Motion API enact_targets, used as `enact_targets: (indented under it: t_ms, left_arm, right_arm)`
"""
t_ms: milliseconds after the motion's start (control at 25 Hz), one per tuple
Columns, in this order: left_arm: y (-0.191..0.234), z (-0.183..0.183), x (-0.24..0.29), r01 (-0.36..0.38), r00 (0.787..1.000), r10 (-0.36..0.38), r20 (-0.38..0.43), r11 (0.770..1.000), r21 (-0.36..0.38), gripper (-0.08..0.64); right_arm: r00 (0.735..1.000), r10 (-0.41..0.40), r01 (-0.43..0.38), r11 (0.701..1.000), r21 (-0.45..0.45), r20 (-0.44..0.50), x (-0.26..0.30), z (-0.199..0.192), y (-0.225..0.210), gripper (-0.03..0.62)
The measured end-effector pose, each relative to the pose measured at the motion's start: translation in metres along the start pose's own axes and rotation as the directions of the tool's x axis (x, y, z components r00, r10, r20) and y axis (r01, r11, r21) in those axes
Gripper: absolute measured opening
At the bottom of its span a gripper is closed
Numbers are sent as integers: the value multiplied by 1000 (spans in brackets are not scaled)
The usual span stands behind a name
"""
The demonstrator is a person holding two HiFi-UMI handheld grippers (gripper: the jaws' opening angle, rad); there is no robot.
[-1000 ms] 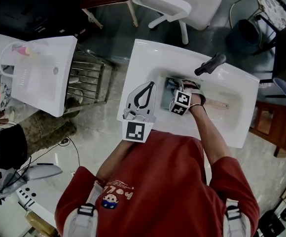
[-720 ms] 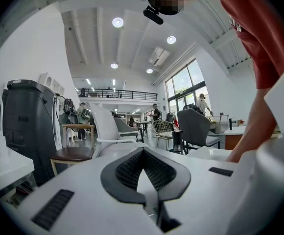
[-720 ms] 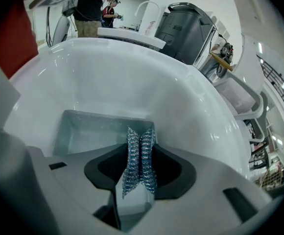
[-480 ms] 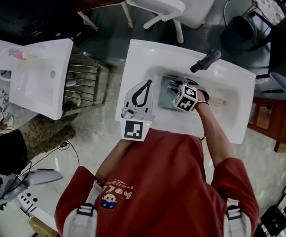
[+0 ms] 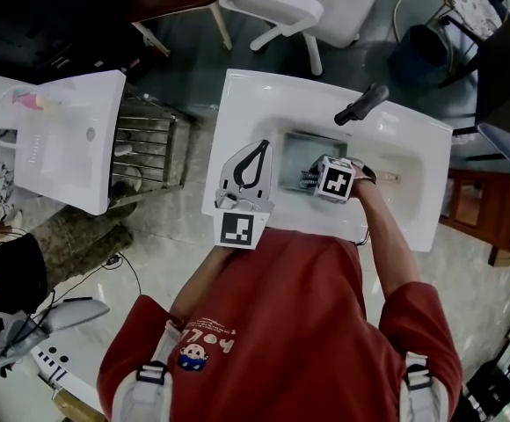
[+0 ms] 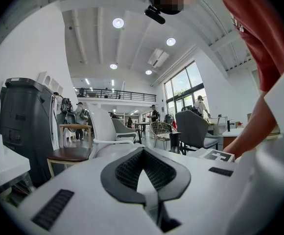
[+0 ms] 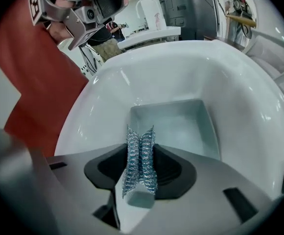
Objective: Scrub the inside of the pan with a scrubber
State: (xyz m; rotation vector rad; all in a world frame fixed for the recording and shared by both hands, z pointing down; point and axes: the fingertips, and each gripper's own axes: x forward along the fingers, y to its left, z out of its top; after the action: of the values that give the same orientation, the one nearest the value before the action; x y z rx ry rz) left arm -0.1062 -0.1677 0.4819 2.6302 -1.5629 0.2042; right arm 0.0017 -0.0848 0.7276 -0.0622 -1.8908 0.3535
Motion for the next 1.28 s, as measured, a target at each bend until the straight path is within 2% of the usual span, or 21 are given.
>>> enact_targets:
  t_ms: [160,520,1120,1280]
  left_arm:
    - [0,-1,-2,-3,1000,3,-1,1000,-3,8]
    - [2,0,-3,-14,1000,14,-4,1000,-1,8]
    - [-2,-4,2,-1,1000,1,-16,1000,0,8]
    - [-1,-6,2,-5,1000,5,-22,1000,-2,8]
  right_arm:
    - [999,-14,15,1000,7,-51,0,-12,-6,169]
    - [998,3,0,999,41,-68,12,-23,-12,167]
    - [999,-34,34,999,6,17,12,-10,-15,163]
    - [995,-90,91,996,-9,43,11,-6,-26,163]
